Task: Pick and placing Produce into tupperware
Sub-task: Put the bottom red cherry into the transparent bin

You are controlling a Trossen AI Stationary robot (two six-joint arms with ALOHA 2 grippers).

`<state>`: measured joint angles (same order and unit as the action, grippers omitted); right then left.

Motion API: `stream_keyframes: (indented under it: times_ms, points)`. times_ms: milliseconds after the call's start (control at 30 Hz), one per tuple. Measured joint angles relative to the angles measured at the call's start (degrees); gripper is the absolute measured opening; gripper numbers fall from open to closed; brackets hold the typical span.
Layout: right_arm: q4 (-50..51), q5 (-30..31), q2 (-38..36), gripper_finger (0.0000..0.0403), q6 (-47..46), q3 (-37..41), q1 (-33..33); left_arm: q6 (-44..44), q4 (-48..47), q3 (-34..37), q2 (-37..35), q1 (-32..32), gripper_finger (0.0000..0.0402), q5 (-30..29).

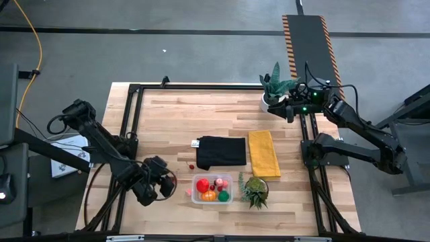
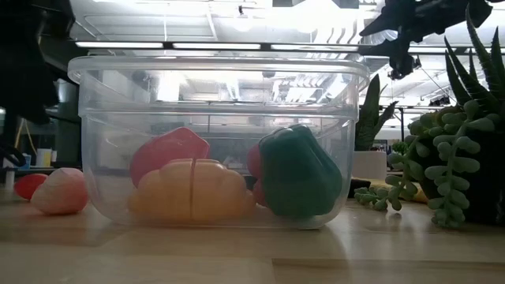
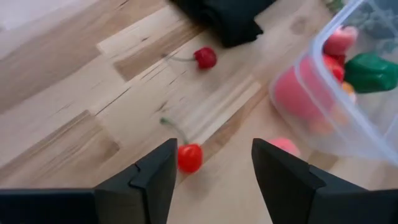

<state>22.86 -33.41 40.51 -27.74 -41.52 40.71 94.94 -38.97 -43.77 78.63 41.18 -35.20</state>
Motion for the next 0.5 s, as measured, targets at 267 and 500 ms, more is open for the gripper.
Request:
stream_keyframes:
  times_ms: [267,500]
  points:
    - [0.4,-0.3,0.0,0.0171,-2.0,0.0,0.0,12.5,-8.4,0.0,0.0,8.7,0.0197,-2.0]
    - [0.5,-0.3,0.0,0.0171,-2.5,0.0,0.0,18.4,-9.1,0.0,4.3,13.6,0.0198,-6.9]
